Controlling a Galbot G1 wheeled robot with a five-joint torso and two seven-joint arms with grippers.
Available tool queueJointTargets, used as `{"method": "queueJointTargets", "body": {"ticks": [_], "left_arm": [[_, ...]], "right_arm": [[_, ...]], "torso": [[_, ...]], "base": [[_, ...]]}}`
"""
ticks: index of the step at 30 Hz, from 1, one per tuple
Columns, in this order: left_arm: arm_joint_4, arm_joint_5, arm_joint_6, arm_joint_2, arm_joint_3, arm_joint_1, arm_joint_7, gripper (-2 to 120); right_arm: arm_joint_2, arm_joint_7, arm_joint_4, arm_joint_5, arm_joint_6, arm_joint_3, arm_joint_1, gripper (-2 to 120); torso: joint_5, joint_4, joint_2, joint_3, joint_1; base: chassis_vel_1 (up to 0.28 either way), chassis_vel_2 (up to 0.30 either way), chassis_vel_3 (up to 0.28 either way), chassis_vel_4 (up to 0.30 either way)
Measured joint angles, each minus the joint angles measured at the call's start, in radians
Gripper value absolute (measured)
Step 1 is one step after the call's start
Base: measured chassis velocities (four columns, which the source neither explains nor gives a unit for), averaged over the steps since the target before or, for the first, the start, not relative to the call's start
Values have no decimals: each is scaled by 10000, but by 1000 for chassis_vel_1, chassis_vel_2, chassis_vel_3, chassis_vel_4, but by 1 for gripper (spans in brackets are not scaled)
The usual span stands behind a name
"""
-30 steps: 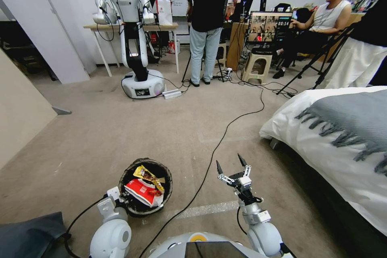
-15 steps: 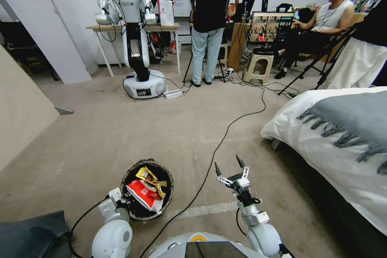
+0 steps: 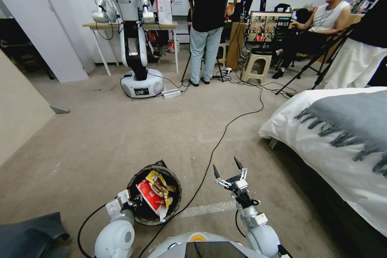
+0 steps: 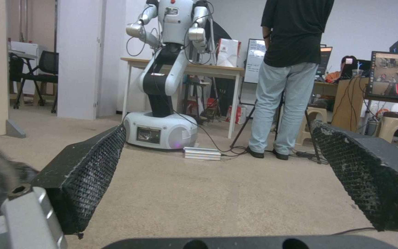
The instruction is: Pick up the trash bin, then pick up the garbage from the floor and place it into the trash bin.
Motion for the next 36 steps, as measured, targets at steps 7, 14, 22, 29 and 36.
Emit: {"method": "queueJointTargets", "body": {"ticks": [7, 14, 22, 29, 36], "left_arm": [[-14, 40, -44, 5, -29, -94, 15, 97], [-64, 20, -40, 8, -33, -191, 2, 99], [-151, 3, -24, 7, -15, -230, -15, 99], [-228, -2, -11, 14, -10, -262, -17, 100], [-678, 916, -677, 18, 274, 114, 405, 100]], "right_arm": [[4, -160, -40, -13, 99, -4, -14, 100], [12, -297, -58, -11, 165, -15, -31, 100], [19, -488, -73, -10, 244, -51, -58, 100], [32, -570, -117, -14, 286, -114, -79, 100], [101, 105, -95, -255, 231, -178, -7, 100]], "torso": [[5, 3, 0, -1, -1], [6, 3, 0, -2, -1], [6, 3, 0, -2, 0], [7, 3, 0, -2, 0], [8, 4, 0, -2, -1]], "base": [[0, 0, 0, 0], [0, 0, 0, 0], [0, 0, 0, 0], [0, 0, 0, 0], [0, 0, 0, 0]]}}
